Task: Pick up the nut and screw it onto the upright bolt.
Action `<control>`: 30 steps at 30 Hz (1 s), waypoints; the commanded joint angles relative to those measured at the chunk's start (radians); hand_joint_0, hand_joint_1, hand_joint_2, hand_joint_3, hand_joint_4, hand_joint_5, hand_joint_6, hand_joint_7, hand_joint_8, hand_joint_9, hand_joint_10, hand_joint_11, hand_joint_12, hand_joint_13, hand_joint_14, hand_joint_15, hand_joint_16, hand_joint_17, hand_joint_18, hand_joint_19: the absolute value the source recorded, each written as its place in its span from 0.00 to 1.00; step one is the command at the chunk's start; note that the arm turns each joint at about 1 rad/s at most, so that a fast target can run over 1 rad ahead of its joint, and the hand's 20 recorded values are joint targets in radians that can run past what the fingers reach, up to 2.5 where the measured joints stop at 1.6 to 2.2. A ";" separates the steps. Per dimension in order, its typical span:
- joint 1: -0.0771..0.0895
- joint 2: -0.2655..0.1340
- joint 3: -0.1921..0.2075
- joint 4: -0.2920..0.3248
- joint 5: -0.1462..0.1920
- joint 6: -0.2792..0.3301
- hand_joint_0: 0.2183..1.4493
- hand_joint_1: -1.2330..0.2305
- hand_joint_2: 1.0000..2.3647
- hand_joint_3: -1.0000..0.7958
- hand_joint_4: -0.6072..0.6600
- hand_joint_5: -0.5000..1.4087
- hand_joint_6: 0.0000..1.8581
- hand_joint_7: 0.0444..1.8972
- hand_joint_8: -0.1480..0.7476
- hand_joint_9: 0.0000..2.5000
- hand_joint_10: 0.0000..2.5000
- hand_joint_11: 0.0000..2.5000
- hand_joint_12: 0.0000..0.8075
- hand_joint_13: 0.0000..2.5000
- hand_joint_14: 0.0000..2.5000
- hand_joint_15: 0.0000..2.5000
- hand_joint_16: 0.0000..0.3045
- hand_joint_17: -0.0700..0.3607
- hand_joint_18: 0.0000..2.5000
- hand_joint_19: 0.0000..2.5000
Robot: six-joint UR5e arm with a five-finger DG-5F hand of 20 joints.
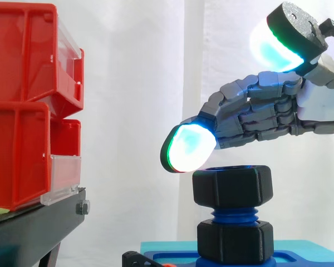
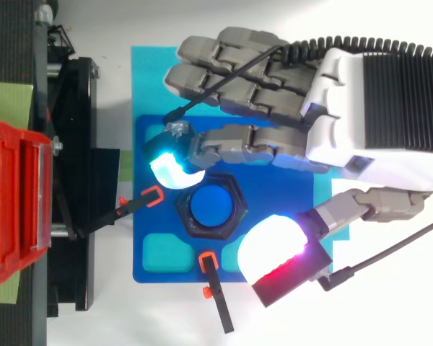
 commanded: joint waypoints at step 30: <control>-0.007 0.000 -0.031 0.029 -0.005 -0.001 0.20 0.82 0.00 0.28 0.58 0.26 0.27 0.60 0.42 0.20 0.00 0.00 0.42 0.10 0.00 0.00 0.17 0.43 0.01 0.01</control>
